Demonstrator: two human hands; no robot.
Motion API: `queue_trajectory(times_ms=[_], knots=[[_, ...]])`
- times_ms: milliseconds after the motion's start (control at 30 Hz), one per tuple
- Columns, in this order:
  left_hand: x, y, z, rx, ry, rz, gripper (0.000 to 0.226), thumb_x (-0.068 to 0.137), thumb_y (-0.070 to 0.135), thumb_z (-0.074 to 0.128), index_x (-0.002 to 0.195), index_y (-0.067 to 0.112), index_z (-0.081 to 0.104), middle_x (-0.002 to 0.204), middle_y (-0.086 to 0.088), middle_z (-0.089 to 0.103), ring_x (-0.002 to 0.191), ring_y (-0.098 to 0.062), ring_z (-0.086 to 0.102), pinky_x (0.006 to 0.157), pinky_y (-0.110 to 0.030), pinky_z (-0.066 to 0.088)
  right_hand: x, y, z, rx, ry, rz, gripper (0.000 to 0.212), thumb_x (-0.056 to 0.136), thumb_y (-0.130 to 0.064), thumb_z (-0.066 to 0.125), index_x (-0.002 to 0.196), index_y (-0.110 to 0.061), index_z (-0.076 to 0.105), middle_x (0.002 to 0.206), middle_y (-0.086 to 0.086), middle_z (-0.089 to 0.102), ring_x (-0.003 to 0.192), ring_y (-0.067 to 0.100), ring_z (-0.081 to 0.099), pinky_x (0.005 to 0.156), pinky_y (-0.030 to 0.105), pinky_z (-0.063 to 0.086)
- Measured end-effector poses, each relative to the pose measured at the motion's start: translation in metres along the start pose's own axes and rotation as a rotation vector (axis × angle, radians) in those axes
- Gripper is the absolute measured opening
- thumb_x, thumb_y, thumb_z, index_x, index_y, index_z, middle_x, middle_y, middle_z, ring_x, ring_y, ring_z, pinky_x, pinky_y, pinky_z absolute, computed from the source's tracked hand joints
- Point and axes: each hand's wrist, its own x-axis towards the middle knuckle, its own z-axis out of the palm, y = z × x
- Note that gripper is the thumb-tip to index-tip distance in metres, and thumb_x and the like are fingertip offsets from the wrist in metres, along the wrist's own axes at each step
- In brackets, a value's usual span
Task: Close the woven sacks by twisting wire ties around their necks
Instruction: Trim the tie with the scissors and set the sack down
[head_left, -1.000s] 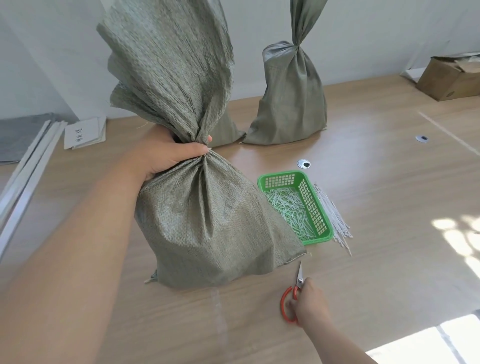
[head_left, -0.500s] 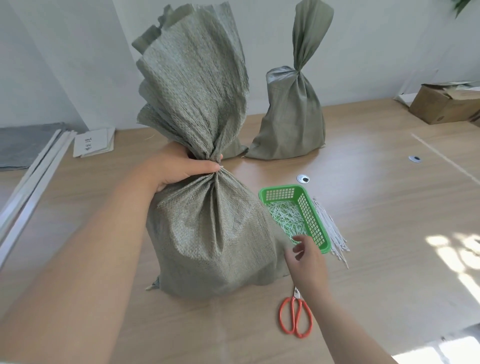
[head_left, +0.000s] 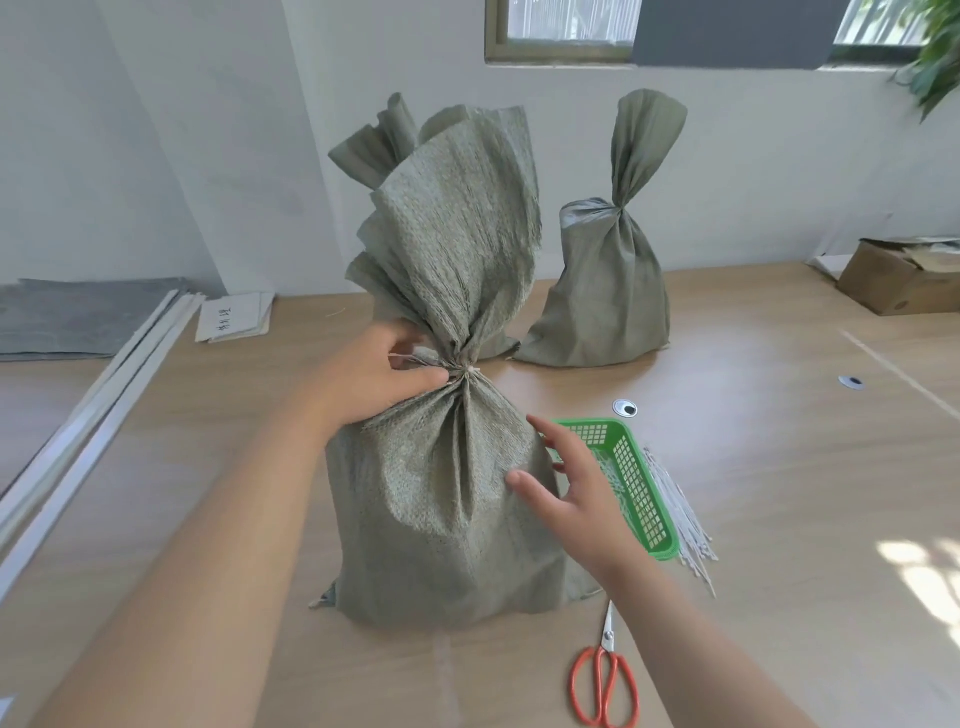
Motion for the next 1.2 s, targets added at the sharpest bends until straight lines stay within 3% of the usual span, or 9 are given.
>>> queue_trajectory(times_ms=[133,200,267,367,467,667,967,1067,1200], knots=[[-0.046,-0.031,0.01,-0.053,0.326,0.073,0.067,0.081,0.05,0.075,0.142,0.04,0.048,0.133,0.031,0.049,0.123,0.01,0.044,0.103,-0.022,0.034,0.001,-0.002,0.0,0.052,-0.043,0.031,0.057,0.086,-0.048,0.068,0.139,-0.037,0.049,0.128,-0.023,0.06,0.121,-0.001,0.055,0.104,0.033,0.046],[-0.068,-0.052,0.024,-0.194,0.413,0.073,0.084,0.072,0.058,0.072,0.147,0.038,0.04,0.139,0.031,0.044,0.131,0.013,0.039,0.108,-0.018,0.03,-0.001,-0.003,0.001,0.095,-0.07,0.057,0.048,0.091,-0.037,0.069,0.135,-0.041,0.051,0.123,-0.024,0.063,0.116,-0.003,0.059,0.101,0.034,0.049],[-0.083,-0.074,0.039,-0.367,0.402,-0.007,0.104,0.062,0.061,0.073,0.154,0.035,0.03,0.149,0.022,0.039,0.134,0.015,0.036,0.113,-0.018,0.028,-0.004,-0.003,0.002,0.126,-0.089,0.085,0.043,0.093,-0.032,0.067,0.132,-0.043,0.052,0.12,-0.025,0.065,0.113,-0.003,0.061,0.099,0.033,0.051],[-0.095,-0.098,0.059,-0.525,0.267,-0.102,0.109,0.049,0.063,0.086,0.142,0.055,0.029,0.14,0.031,0.043,0.124,0.019,0.044,0.113,-0.031,0.038,-0.007,-0.001,0.005,0.173,-0.113,0.141,0.041,0.095,-0.03,0.065,0.131,-0.044,0.052,0.118,-0.025,0.067,0.113,-0.003,0.062,0.098,0.031,0.051],[-0.096,-0.113,0.072,-0.542,0.201,-0.156,0.134,0.038,0.07,0.092,0.151,0.043,0.024,0.146,0.022,0.045,0.129,0.012,0.045,0.114,-0.042,0.041,-0.01,0.0,0.009,0.227,-0.108,0.174,0.043,0.095,-0.028,0.064,0.134,-0.04,0.05,0.122,-0.022,0.066,0.116,-0.001,0.061,0.101,0.033,0.051],[-0.091,-0.114,0.083,-0.544,0.256,-0.169,0.121,0.039,0.052,0.098,0.141,0.038,0.034,0.136,0.012,0.056,0.125,-0.007,0.055,0.106,-0.047,0.049,-0.013,-0.003,0.018,0.262,-0.058,0.191,0.043,0.089,-0.04,0.062,0.131,-0.04,0.053,0.126,-0.014,0.067,0.119,0.008,0.062,0.104,0.048,0.048],[-0.098,-0.093,0.068,-0.534,0.389,-0.097,0.115,0.038,0.055,0.088,0.139,0.036,0.036,0.13,0.017,0.055,0.111,0.017,0.052,0.084,-0.014,0.046,-0.013,-0.019,0.023,0.299,-0.033,0.184,0.038,0.092,-0.04,0.057,0.13,-0.036,0.054,0.125,-0.014,0.067,0.119,0.006,0.061,0.107,0.045,0.046],[-0.1,-0.087,0.06,-0.529,0.404,-0.075,0.114,0.04,0.055,0.088,0.139,0.036,0.035,0.13,0.019,0.053,0.109,0.02,0.051,0.086,-0.017,0.047,-0.012,-0.031,0.022,0.305,-0.012,0.148,0.036,0.092,-0.04,0.055,0.127,-0.034,0.056,0.122,-0.015,0.068,0.116,0.004,0.061,0.104,0.038,0.047],[-0.103,-0.078,0.047,-0.509,0.405,-0.057,0.116,0.043,0.057,0.088,0.143,0.04,0.03,0.134,0.02,0.051,0.12,0.006,0.052,0.097,-0.035,0.049,-0.011,-0.048,0.015,0.296,0.006,0.093,0.03,0.093,-0.043,0.055,0.121,-0.035,0.058,0.115,-0.013,0.07,0.109,0.007,0.065,0.097,0.038,0.05]])
